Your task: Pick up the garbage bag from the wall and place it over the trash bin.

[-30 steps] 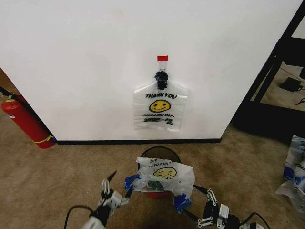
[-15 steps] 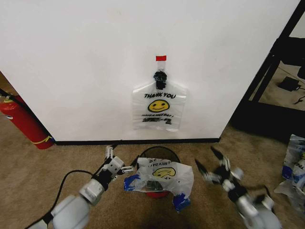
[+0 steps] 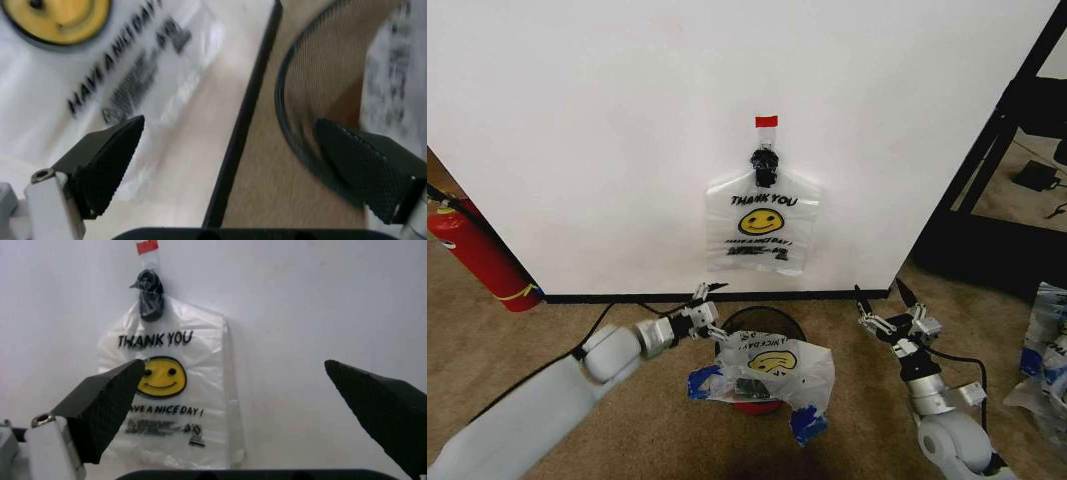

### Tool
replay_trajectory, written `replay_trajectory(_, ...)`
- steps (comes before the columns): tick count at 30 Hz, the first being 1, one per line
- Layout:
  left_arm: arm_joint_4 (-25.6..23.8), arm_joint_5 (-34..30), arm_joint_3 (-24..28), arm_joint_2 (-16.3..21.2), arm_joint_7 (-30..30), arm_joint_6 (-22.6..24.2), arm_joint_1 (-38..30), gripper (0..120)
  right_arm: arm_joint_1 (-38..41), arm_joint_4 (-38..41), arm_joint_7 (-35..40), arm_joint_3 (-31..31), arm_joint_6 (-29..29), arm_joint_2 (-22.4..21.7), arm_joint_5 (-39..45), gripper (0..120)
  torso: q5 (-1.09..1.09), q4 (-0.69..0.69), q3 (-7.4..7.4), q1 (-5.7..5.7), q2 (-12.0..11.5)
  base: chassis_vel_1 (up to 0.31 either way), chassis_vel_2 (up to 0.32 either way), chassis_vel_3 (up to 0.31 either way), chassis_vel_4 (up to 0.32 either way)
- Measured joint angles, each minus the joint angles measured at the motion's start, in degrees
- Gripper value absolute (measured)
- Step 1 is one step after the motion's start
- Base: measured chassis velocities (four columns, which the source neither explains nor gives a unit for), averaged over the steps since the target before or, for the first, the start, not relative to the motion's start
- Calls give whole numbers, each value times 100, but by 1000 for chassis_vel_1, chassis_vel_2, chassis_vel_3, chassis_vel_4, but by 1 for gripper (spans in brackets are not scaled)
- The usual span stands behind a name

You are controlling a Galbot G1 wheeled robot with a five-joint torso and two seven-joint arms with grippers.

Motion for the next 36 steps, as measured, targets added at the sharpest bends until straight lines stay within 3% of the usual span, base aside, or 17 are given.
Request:
replay_trajectory(11, -112, 695, 1010, 145, 410, 465, -567, 100, -132, 147, -48, 70, 46, 203, -61, 100, 2, 2, -2, -1, 1, 0, 0, 0, 0)
replay_trajectory(19, 18, 790, 1433, -83, 369, 635, -886, 100, -286, 192, -159, 105, 105, 342, -161, 100, 4, 4, -2, -2, 2, 0, 0, 0, 0)
replay_trajectory(25, 299, 799, 1821, -328, 292, 733, -1298, 100, -423, 260, -217, 147, 150, 403, -235, 100, 0, -2, -1, -1, 2, 0, 0, 0, 0)
replay_trajectory(36, -144, 623, 1496, 126, 400, 766, -1200, 100, -366, 270, -232, 136, 128, 372, -207, 100, -1, 2, 1, 0, 0, 0, 0, 0, 0)
